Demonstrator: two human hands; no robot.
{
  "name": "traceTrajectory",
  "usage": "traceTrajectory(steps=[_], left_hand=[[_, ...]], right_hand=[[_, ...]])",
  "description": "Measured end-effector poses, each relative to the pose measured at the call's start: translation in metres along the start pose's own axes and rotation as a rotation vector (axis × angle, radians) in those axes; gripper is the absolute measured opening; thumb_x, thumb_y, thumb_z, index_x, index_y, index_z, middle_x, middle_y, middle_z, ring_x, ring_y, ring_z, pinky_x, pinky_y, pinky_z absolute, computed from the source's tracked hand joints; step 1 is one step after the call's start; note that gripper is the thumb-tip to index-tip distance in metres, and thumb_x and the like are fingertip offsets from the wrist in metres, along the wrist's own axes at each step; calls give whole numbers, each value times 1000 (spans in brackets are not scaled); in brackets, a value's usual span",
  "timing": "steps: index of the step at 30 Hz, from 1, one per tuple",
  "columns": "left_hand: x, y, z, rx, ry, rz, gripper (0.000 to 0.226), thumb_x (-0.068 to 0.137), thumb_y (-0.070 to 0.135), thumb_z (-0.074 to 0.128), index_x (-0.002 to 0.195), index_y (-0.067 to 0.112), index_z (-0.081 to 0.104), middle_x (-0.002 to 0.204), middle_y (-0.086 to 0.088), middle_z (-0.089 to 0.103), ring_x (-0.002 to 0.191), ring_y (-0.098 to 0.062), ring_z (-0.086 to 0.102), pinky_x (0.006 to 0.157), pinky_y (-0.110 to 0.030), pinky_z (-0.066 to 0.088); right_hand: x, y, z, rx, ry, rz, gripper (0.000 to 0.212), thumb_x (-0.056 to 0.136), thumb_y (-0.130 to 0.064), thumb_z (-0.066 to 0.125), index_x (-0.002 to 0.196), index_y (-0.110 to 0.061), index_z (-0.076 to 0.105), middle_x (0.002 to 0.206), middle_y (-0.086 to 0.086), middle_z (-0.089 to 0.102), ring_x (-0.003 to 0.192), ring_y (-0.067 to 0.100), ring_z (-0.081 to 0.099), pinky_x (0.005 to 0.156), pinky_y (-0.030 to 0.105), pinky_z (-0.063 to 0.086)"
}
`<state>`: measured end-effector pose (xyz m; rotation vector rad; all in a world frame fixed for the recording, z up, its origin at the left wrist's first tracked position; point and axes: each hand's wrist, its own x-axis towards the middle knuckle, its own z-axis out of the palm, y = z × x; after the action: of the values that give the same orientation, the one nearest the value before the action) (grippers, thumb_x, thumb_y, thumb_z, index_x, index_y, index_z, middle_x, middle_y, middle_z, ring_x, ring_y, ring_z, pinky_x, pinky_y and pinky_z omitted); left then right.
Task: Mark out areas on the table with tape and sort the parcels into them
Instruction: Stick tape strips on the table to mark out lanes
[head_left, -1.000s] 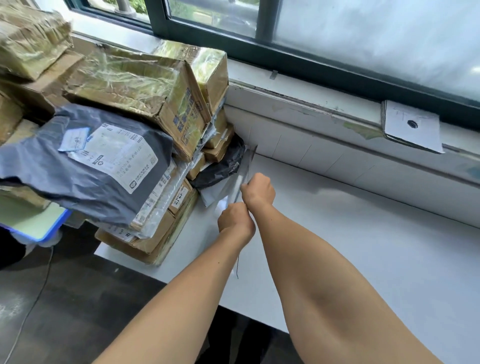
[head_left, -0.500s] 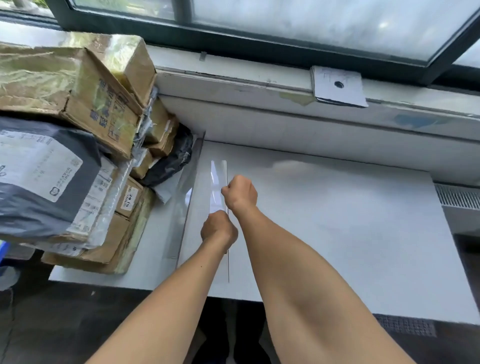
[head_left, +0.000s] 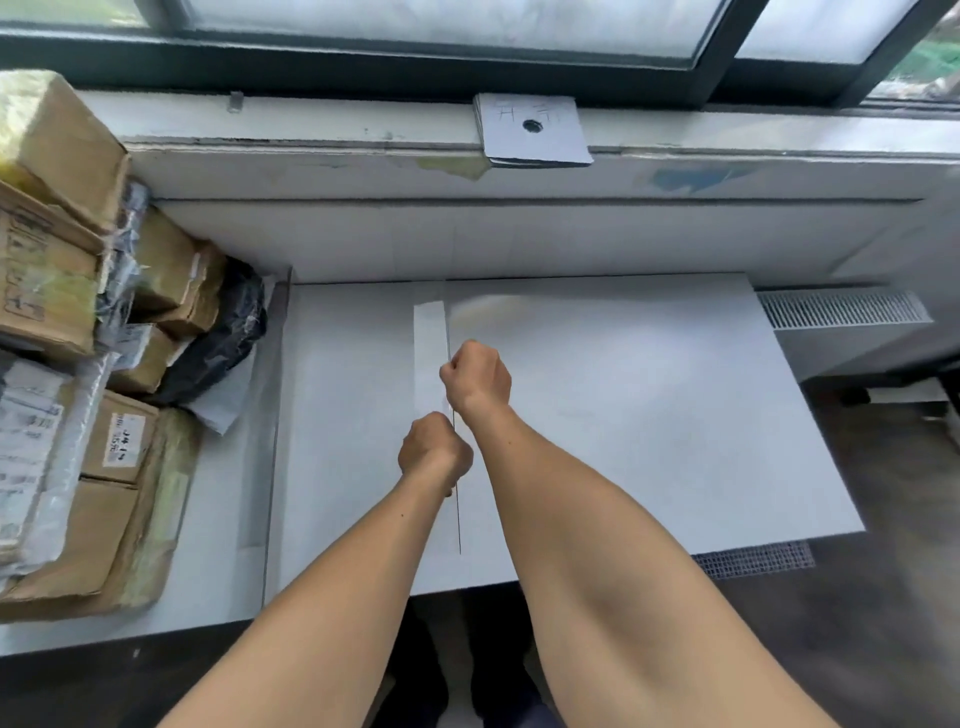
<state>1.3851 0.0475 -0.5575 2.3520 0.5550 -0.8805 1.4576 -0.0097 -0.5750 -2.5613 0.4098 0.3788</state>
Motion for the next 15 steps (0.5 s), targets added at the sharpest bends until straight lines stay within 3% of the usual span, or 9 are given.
traceTrajectory(steps=[4,9,13,15], left_hand=[[-2,33,29,18,-24,30,6,79,3,52,75,8,53,78,-9,68,63,-27,71,54,-28,57],[-7,84,72,27,-42,69,7,77,3,52,75,10,52,81,-7,67,72,-26,69,65,-30,57],[-11,134,104,3,-46,59,10,79,-1,49,76,9,51,78,-9,67,56,-26,66,58,-30,58],[-11,161,118,-13,-37,58,14,80,-3,44,74,9,49,79,-11,67,52,-27,62,61,-33,60]], right_hand=[[11,39,-26,-15,26,42,35,85,-6,51,59,-15,29,56,2,32,60,26,31,44,30,17],[29,93,-59,32,32,80,12,88,-8,51,77,-11,47,74,6,51,65,28,41,49,29,27],[51,138,-89,40,31,80,6,90,-9,51,86,-10,56,85,8,62,70,28,50,59,30,36],[65,158,-105,42,28,74,10,91,-10,51,93,-8,60,91,8,65,73,28,53,61,30,38]])
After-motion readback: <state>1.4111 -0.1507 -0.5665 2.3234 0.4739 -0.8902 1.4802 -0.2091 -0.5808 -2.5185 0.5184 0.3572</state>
